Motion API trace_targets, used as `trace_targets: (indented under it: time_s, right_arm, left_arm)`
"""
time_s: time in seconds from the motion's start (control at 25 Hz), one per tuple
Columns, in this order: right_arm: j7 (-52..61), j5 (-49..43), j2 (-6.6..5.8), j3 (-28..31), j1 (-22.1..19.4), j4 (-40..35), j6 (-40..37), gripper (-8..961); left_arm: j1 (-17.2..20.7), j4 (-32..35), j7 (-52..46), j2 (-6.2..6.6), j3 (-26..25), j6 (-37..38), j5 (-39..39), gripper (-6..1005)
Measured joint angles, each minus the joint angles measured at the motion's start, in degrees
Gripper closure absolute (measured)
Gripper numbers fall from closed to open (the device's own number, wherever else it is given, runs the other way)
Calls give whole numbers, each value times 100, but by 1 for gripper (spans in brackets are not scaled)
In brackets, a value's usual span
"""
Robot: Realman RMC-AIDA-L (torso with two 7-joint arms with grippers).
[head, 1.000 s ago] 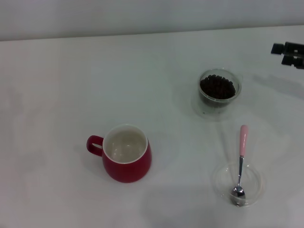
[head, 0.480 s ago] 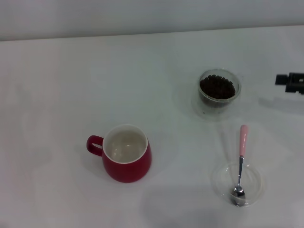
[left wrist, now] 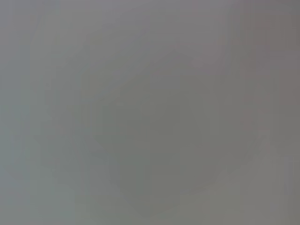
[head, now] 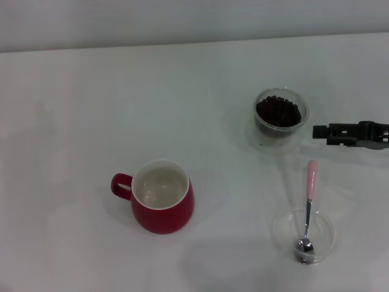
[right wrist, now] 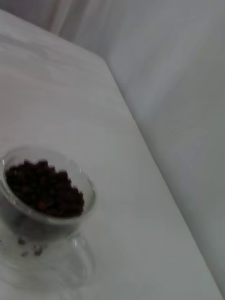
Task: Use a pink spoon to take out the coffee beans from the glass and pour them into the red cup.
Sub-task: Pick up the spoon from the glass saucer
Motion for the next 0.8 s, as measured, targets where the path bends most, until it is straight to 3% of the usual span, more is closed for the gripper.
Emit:
trace_targets:
  time_s: [0.28,0.8]
  right_arm:
    - [-6,-1,58,-10,-112,15,200,96]
    - [-5,-27,168,-161,-250,46,46,100]
  left_arm:
    - [64,-29,114,3,0,14,460,238]
    - [-5,3,139,-9,-1,-101,482,238]
